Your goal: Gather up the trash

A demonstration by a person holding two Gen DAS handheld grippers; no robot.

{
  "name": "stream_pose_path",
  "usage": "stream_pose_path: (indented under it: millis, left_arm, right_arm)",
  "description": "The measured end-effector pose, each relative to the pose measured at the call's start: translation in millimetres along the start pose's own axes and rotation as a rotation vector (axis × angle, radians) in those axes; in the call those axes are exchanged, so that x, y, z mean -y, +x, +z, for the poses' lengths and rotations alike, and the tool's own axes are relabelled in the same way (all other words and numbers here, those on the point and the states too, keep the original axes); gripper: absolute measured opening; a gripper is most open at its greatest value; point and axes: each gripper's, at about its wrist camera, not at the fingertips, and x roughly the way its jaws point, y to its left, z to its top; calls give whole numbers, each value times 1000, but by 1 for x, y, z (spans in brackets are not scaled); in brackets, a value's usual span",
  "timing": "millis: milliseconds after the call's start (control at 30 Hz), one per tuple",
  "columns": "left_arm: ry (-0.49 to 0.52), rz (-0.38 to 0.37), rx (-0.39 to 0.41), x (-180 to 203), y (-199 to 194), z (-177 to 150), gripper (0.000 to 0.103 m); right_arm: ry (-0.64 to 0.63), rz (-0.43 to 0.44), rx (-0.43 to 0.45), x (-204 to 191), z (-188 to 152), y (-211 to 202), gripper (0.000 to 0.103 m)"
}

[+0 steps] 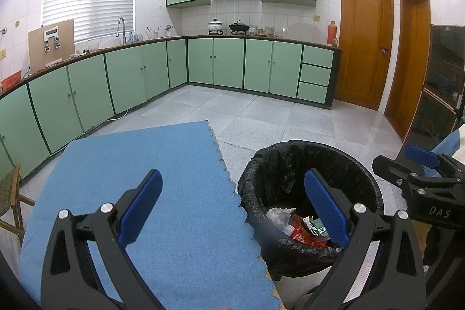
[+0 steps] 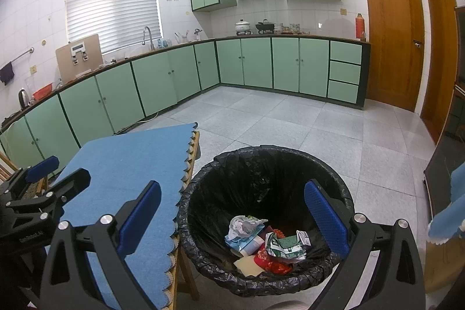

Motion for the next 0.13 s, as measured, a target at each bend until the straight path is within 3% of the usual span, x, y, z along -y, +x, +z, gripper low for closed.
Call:
stream_pose_path:
  millis: [133]
  left_arm:
    - [1, 0, -1, 0, 1, -1, 95]
  right_arm:
    - [1, 0, 1, 0, 0, 0, 97]
